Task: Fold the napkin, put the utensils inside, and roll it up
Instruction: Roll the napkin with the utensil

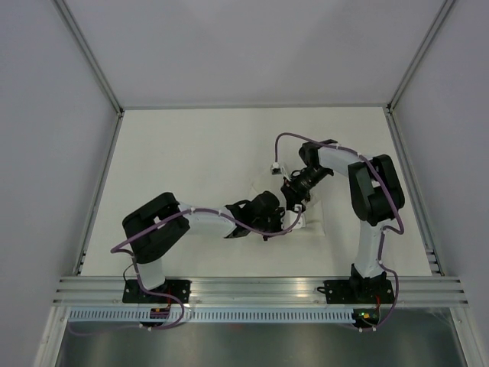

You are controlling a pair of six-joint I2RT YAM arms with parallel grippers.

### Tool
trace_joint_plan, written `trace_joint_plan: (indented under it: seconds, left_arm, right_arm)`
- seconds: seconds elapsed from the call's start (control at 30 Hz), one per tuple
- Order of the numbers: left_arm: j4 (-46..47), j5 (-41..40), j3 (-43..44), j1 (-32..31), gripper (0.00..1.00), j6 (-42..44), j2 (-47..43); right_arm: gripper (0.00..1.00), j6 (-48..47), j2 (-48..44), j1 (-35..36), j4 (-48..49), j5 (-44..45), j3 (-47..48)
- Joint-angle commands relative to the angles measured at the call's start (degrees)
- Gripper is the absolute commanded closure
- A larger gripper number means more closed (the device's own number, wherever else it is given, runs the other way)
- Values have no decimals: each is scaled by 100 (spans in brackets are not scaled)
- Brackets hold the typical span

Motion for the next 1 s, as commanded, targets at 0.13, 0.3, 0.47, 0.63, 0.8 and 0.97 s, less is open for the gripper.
trace_joint_plan:
  seconds: [0.13,0.3,0.47,0.63,0.8,0.97]
  left_arm:
    - [-1204,1438,318,518,98,-849,554]
    - [-1725,2158,810,912,98,-1164,949]
    - [-2014,2879,1109,1230,98,-1438,1397]
    - [-2331,3337,1487,1423,98,-1526,1820]
    - [-2455,3715,1777,1634,98,-1753,2145]
    - [-2753,3900,2120,1714,98,-1895,2435]
  right_arm:
    - [20,1060,-693,-948,1524,75,343]
    - [23,1202,-1517,-1563,2043,83,36]
    - [30,1062,-2765,-1705,2632,311,-1184]
    - [40,658,-4207,-1565,2914,566,-2441]
    - [40,577,-5482,-433,3571,1338,-3749]
    - [39,877,-5984,910,4450,2366,-4543]
